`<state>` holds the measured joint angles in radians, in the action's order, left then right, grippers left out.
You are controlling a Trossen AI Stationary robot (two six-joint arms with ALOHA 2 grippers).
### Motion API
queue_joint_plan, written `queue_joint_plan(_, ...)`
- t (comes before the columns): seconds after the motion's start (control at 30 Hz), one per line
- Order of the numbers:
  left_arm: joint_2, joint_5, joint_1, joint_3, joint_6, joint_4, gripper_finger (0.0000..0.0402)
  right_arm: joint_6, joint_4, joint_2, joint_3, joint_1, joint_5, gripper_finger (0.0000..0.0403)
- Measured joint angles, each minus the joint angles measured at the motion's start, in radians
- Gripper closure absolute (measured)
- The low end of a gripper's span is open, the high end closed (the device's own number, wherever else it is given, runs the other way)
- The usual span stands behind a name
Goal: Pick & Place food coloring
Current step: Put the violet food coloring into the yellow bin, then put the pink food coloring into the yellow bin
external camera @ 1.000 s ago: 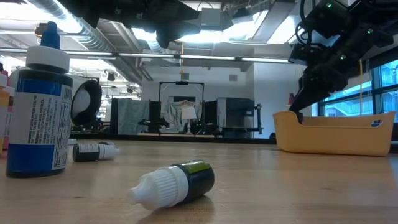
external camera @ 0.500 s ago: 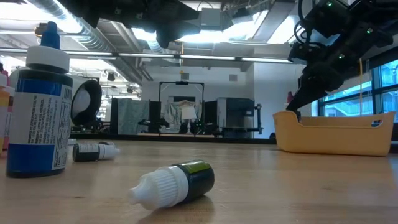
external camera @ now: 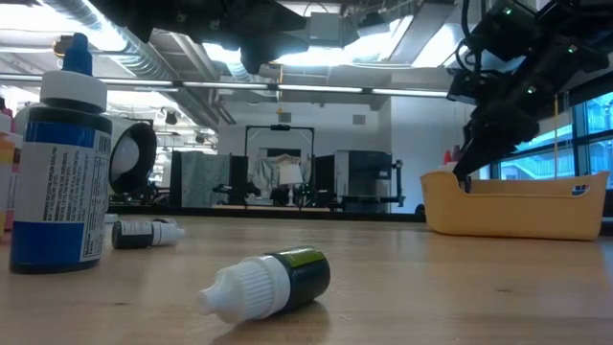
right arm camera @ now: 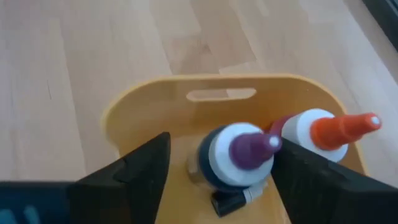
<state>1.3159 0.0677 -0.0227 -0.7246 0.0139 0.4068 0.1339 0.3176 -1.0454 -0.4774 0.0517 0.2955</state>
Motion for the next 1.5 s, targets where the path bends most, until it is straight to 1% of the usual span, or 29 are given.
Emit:
queue_joint_plan(0.13, 0.0, 0.0, 0.0, 0.0, 0.0, 0.0, 0.0178, -0.013, 0.007, 0.003, 0.0, 0.0, 0.0, 0.0133)
queue_joint_plan(0.27, 0.0, 0.0, 0.0, 0.0, 0.001, 0.0, 0.0181, -0.035, 0.018, 0.038, 0.0, 0.0, -0.001, 0.0131)
queue_joint_plan(0.37, 0.0, 0.0, 0.0, 0.0, 0.002, -0.003, 0.0182, -0.035, 0.051, 0.089, 0.0, 0.0, -0.001, 0.0131)
queue_joint_plan(0.57, 0.0, 0.0, 0.0, 0.0, 0.002, -0.02, 0.0178, 0.004, 0.175, 0.224, 0.0, -0.001, -0.001, 0.013)
queue_joint_plan(0.7, 0.0, 0.003, 0.007, 0.0, 0.016, -0.036, 0.0181, 0.014, 0.168, 0.31, -0.002, -0.01, -0.001, 0.013)
queue_joint_plan(0.8, 0.0, 0.006, 0.009, 0.0, 0.077, -0.044, 0.0182, 0.015, 0.168, 0.353, -0.002, -0.01, -0.001, 0.013)
queue_joint_plan(1.03, 0.0, 0.005, 0.009, 0.0, 0.205, -0.07, 0.0179, -0.01, 0.142, 0.365, -0.002, -0.01, -0.001, 0.013)
queue_joint_plan(1.23, 0.0, 0.02, 0.009, 0.0, 0.204, -0.07, 0.0184, -0.034, 0.143, 0.356, -0.002, -0.01, -0.001, 0.013)
queue_joint_plan(1.3, 0.0, 0.019, 0.017, -0.029, 0.211, -0.14, 0.0185, -0.047, 0.134, 0.356, -0.002, -0.01, -0.001, 0.013)
queue_joint_plan(1.37, -0.002, -0.006, 0.035, -0.094, 0.224, -0.287, 0.0185, -0.064, 0.11, 0.353, -0.002, -0.01, -0.001, 0.013)
queue_joint_plan(1.43, -0.002, -0.092, 0.064, -0.178, 0.267, -0.508, 0.0185, -0.075, 0.087, 0.353, -0.002, -0.01, -0.001, 0.013)
queue_joint_plan(1.5, 0.006, -0.211, 0.101, -0.256, 0.334, -0.743, 0.0186, -0.098, 0.059, 0.353, -0.002, -0.01, -0.001, 0.013)
